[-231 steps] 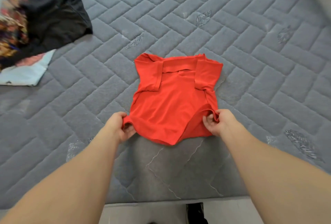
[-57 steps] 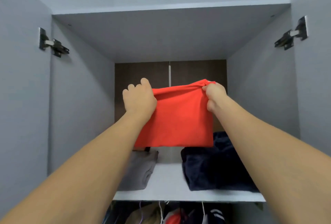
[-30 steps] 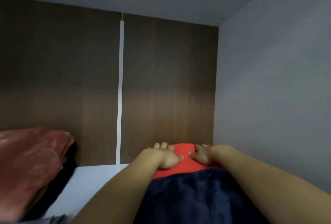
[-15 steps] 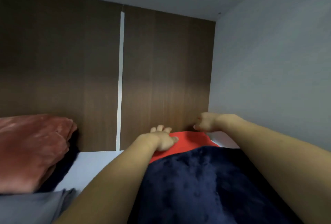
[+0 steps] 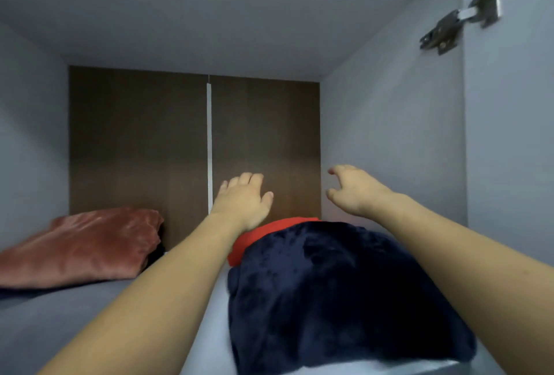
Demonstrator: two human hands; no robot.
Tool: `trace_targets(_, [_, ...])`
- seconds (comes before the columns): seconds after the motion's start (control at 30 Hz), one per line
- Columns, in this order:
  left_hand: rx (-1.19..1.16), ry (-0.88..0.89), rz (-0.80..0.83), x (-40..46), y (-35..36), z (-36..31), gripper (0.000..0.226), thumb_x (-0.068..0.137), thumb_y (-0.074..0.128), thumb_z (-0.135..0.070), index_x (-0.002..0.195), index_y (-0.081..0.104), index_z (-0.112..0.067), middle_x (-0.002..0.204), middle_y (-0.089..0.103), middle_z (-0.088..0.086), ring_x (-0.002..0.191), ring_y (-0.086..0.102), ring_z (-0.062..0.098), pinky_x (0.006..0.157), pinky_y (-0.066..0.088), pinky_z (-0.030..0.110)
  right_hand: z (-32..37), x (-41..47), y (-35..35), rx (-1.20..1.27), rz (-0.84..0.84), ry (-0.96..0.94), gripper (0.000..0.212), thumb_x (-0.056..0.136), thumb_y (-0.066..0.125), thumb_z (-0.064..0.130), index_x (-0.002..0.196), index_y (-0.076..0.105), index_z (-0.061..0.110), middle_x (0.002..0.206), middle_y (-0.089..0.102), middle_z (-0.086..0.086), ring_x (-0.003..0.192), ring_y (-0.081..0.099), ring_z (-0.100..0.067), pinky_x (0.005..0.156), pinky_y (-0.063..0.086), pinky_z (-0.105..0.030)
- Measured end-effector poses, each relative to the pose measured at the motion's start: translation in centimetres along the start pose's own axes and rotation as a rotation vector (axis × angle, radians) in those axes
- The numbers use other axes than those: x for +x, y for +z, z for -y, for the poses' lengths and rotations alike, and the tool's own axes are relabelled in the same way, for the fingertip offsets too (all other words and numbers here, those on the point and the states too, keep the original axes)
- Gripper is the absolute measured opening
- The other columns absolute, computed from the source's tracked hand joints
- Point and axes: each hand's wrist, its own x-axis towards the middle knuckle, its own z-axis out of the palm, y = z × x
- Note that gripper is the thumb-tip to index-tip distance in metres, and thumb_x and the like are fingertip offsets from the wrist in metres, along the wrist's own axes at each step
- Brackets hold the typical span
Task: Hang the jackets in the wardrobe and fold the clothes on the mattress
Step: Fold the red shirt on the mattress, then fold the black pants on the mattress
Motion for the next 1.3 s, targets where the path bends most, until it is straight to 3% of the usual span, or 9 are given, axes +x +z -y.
trace_targets(0.3, [-0.111, 0.131, -0.026, -9.8, -2.3, -6.4, 0.058, 0.101, 0.036, -0.041, 0.152, 0.027, -0.015, 0.154, 0.033, 0.006, 0.141, 0.029, 0.028, 0.121, 0.012, 0.048, 1.2, -14.1, -4.7, 0.039, -0.052, 0.091, 0.062, 0.095, 0.053, 0.026, 0.150, 0.031, 0.009, 0.155, 0.033, -0.010, 0.141, 0.033, -0.027, 0.116, 0.028, -0.035])
trace_targets(0.6, [-0.148, 0.342, -0.119, -17.9, -4.1, -13.1, 0.056, 0.099, 0.038, -0.040, 0.148, 0.033, -0.014, 0.149, 0.038, 0.005, 0.136, 0.033, 0.027, 0.120, 0.015, 0.048, 0.7, -29.4, -8.8, -0.021, -0.106, 0.267, 0.059, 0.097, 0.049, 0.023, 0.151, 0.028, 0.013, 0.158, 0.027, -0.004, 0.144, 0.027, -0.021, 0.114, 0.024, -0.030])
trace_targets(0.7, [-0.185, 0.422, -0.114, -23.3, -4.6, -16.7, 0.059, 0.097, 0.040, -0.040, 0.149, 0.033, -0.013, 0.150, 0.038, 0.005, 0.137, 0.034, 0.027, 0.118, 0.021, 0.050, 0.5, -37.0, -9.9, -0.110, -0.147, 0.230, 0.055, 0.097, 0.050, 0.021, 0.149, 0.033, 0.011, 0.159, 0.026, -0.004, 0.146, 0.024, -0.021, 0.116, 0.016, -0.026])
trace_targets(0.9, [-0.347, 0.681, -0.224, -35.4, -6.8, -27.7, 0.063, 0.089, 0.036, -0.040, 0.143, 0.043, -0.009, 0.143, 0.048, 0.011, 0.134, 0.043, 0.032, 0.115, 0.029, 0.055, -3.6, -55.0, -13.9, -0.247, -0.199, 0.201, 0.047, 0.086, 0.059, 0.010, 0.132, 0.053, 0.004, 0.139, 0.051, -0.013, 0.128, 0.047, -0.029, 0.114, 0.021, -0.027])
trace_targets(1.0, [-0.464, 0.817, -0.260, -40.8, -8.6, -34.5, 0.061, 0.090, 0.040, -0.038, 0.144, 0.040, -0.009, 0.145, 0.045, 0.010, 0.137, 0.039, 0.033, 0.118, 0.024, 0.055, -6.1, -63.2, -17.6, -0.309, -0.226, 0.294, 0.051, 0.089, 0.060, 0.013, 0.139, 0.049, 0.007, 0.143, 0.048, -0.007, 0.133, 0.043, -0.021, 0.118, 0.018, -0.027])
trace_targets(1.13, [-0.615, 0.960, -0.316, -47.4, -11.4, -44.7, 0.060, 0.090, 0.046, -0.033, 0.144, 0.038, -0.009, 0.146, 0.043, 0.010, 0.139, 0.035, 0.032, 0.119, 0.020, 0.054, -9.5, -72.8, -22.0, -0.304, -0.298, 0.493, 0.052, 0.089, 0.059, 0.013, 0.139, 0.048, 0.009, 0.146, 0.045, -0.006, 0.135, 0.041, -0.022, 0.112, 0.022, -0.025])
trace_targets(1.3, [-0.681, 1.127, -0.254, -54.5, -13.0, -56.4, 0.059, 0.090, 0.044, -0.034, 0.144, 0.039, -0.010, 0.146, 0.044, 0.010, 0.139, 0.036, 0.032, 0.118, 0.022, 0.055, -14.8, -83.6, -26.0, -0.314, -0.314, 0.735, 0.054, 0.096, 0.053, 0.021, 0.147, 0.038, 0.013, 0.152, 0.038, -0.002, 0.140, 0.033, -0.018, 0.113, 0.019, -0.024])
